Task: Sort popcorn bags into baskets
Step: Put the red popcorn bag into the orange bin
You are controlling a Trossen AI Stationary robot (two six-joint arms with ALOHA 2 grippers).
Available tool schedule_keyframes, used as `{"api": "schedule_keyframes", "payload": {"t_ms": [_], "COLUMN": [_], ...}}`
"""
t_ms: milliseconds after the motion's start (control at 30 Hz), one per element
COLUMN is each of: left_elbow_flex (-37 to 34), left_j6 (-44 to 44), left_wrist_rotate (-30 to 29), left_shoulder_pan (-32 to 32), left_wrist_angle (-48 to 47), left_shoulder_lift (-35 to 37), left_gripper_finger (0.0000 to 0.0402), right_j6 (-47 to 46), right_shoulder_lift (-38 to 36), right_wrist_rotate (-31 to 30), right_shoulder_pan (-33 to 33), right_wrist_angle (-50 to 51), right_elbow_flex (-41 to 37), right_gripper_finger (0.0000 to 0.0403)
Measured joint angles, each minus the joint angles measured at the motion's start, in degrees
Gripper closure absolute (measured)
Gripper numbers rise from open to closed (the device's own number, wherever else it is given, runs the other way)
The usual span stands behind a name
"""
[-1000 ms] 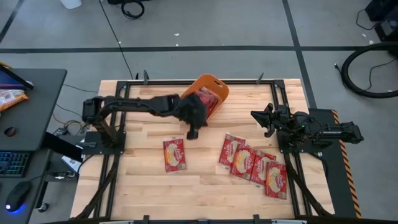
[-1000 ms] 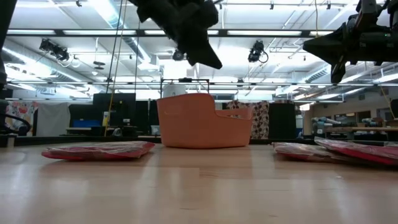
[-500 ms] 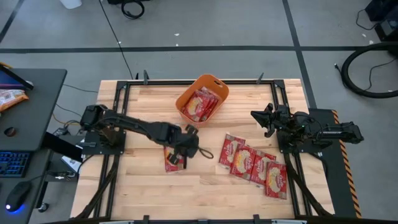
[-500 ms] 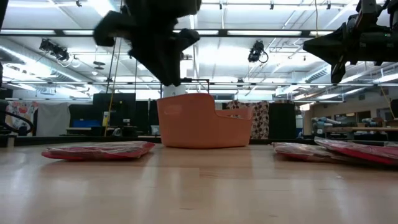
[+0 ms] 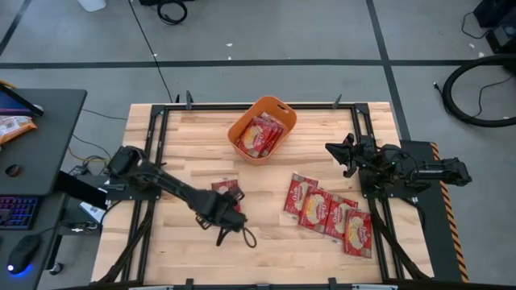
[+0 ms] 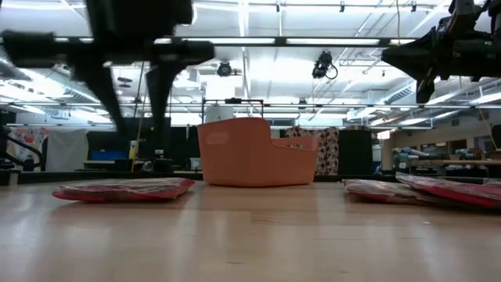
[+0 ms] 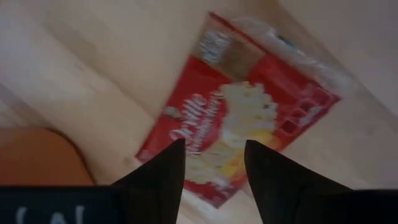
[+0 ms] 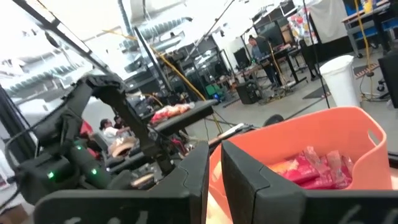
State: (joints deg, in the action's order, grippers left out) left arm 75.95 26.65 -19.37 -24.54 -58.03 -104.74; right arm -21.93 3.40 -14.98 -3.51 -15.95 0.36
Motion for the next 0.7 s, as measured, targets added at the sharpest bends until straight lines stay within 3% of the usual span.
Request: {"api": "schedule_keyframes", "payload": {"t_ms": [133,400,700], "left_elbow_flex": [-4.0,-11.7,-17.6], "left_j6": [-3.5,-2.0,1.3], "left_wrist_rotate": [-3.1,-7.7,-12.1], "left_shoulder_pan": [-2.3,-5.2,-5.2], "left_wrist_angle": [-1.8,-1.4,5.3], "left_shoulder_lift": [-0.1,-0.1,0.0], "left_gripper_finger": [0.0216,0.0214,0.0214], "right_j6": [0.0,0.0,0.0], "right_shoulder_lift": [0.2,0.4,0.4], "right_wrist_rotate": [0.0,-0.1,-0.2], "right_shoulder_pan": [0.0,0.0,0.0], "right_wrist_angle": [-0.3,-1.2,-1.2], "right_elbow_flex": [0.0,0.0,0.0], "right_gripper_finger": [0.0355,0.0355,0.0355]}}
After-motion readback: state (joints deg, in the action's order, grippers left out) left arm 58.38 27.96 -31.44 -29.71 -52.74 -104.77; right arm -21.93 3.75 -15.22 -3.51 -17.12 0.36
